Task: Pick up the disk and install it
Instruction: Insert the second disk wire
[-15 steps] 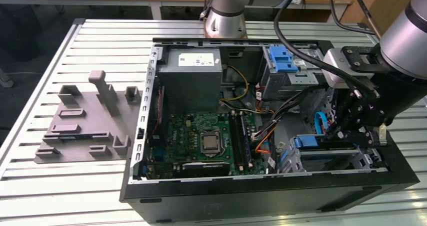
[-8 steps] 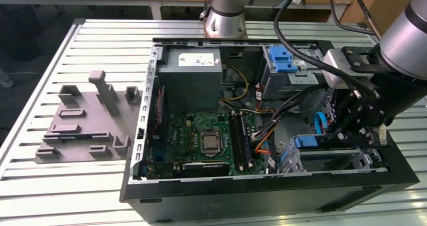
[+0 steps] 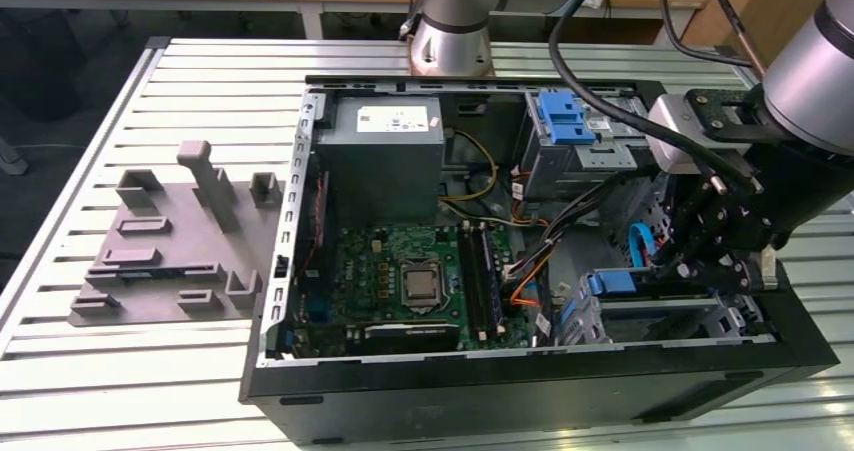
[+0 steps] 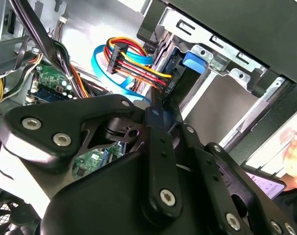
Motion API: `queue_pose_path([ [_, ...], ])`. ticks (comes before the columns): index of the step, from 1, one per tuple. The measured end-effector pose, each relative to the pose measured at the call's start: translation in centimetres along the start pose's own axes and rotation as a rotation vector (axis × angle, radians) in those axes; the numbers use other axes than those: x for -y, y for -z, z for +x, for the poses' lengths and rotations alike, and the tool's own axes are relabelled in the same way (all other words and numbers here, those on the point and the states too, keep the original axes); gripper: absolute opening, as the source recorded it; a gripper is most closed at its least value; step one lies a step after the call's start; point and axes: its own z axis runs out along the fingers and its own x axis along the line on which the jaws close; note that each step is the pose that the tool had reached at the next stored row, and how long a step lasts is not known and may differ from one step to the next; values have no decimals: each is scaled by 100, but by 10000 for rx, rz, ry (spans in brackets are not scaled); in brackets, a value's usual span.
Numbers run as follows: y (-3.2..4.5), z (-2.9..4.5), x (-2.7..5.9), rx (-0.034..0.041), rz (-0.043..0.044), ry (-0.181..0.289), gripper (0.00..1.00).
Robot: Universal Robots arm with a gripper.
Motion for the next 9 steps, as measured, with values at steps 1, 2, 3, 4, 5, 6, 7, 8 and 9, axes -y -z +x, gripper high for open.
queue_pose_path([
  [1, 5, 0, 0, -1, -4, 1, 23],
  [2, 9, 0, 0, 1, -9, 0, 23],
  [3, 14, 0, 0, -2, -14, 0, 23],
  [4, 18, -1, 0, -2, -20, -1, 23],
  [5, 22, -1, 0, -2, -25, -1, 23],
  [6, 28, -1, 0, -4, -32, -1, 23],
  [7, 34, -1, 0, -3, -38, -1, 23],
  [8, 39, -1, 0, -3, -44, -1, 23],
  [9, 43, -2, 0, -4, -49, -2, 23],
])
